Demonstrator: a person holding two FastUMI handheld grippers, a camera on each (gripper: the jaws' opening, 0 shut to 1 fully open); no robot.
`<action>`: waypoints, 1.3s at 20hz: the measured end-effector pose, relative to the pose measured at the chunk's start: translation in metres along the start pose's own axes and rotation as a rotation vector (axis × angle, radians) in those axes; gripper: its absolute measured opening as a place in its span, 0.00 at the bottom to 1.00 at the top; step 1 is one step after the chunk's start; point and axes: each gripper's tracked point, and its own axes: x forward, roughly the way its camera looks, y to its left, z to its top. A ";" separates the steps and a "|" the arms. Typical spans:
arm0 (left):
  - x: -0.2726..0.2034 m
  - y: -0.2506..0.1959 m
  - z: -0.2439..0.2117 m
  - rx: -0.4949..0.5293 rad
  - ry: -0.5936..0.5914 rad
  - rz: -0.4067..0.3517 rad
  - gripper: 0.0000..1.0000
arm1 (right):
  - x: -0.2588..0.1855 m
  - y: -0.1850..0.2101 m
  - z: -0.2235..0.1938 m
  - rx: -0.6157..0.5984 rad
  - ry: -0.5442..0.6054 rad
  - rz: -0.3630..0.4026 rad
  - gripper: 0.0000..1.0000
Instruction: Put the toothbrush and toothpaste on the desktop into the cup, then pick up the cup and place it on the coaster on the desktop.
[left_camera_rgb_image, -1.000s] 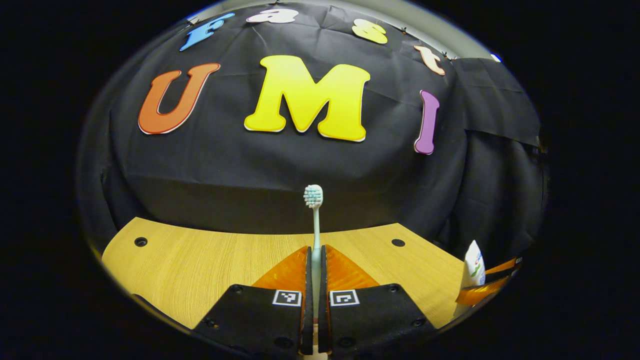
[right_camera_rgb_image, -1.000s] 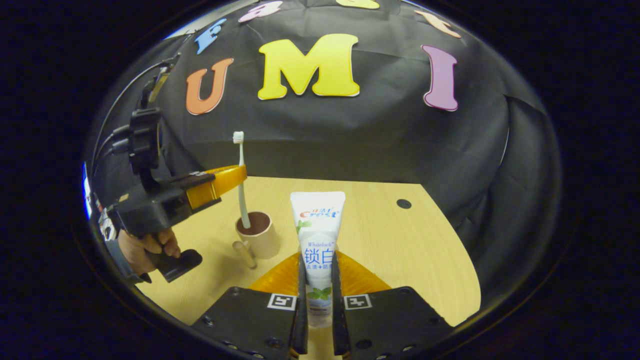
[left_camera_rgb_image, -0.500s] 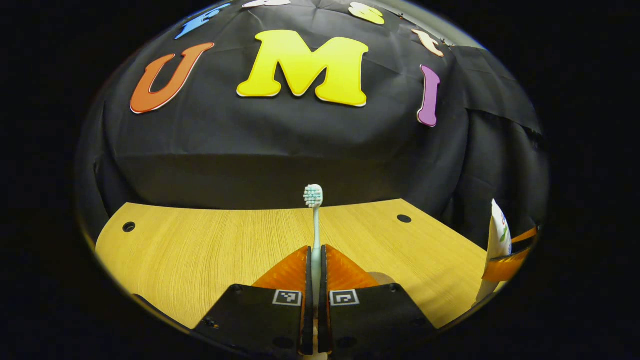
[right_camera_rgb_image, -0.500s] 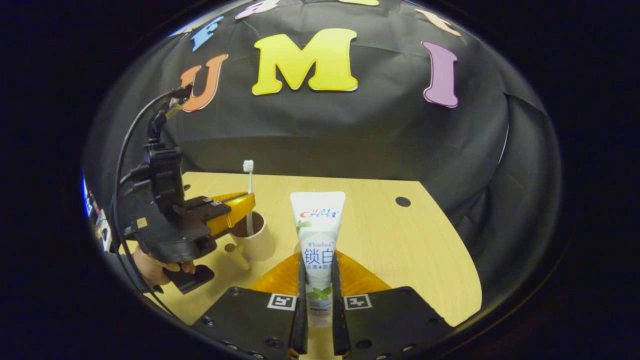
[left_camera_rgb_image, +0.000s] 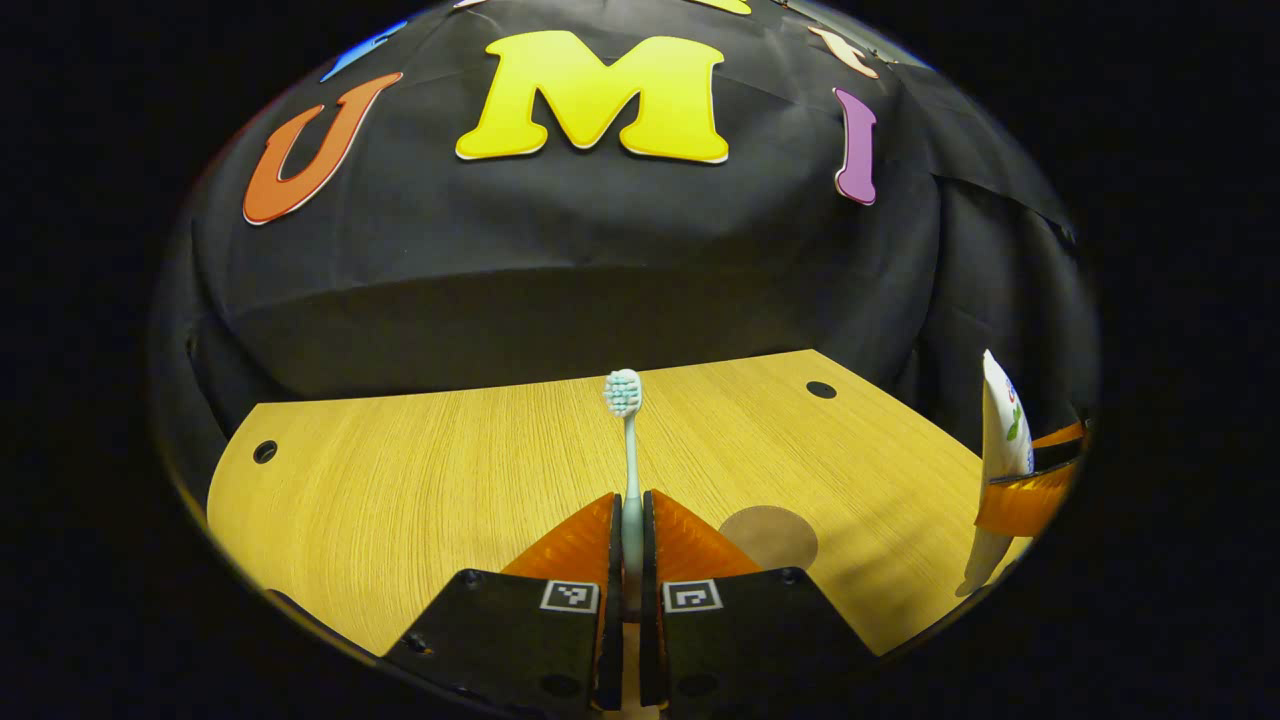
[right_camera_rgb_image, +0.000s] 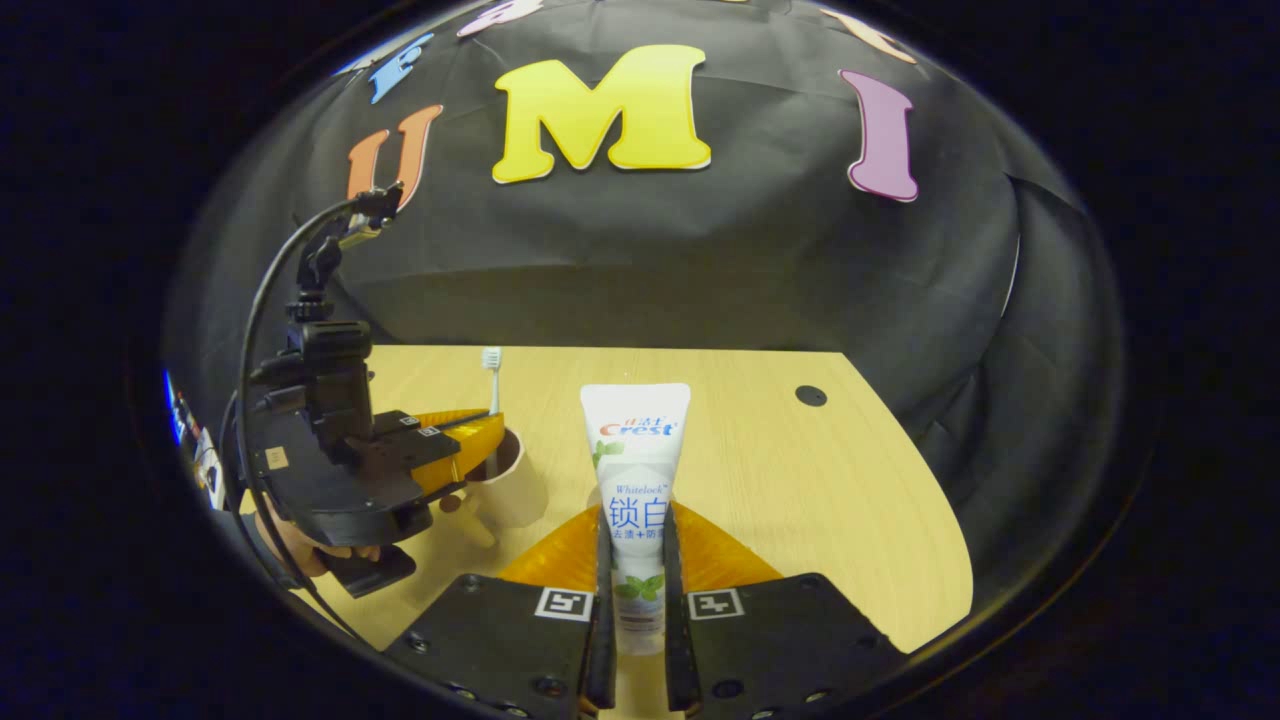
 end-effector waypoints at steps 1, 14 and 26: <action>-0.001 -0.001 -0.001 0.005 0.007 -0.002 0.10 | 0.001 -0.001 0.001 0.001 0.000 0.001 0.19; -0.069 0.030 -0.008 -0.040 0.033 0.056 0.54 | 0.015 0.037 0.046 -0.017 -0.121 0.098 0.19; -0.124 0.078 -0.035 -0.119 0.042 0.134 0.92 | 0.032 0.122 0.095 -0.037 -0.352 0.313 0.19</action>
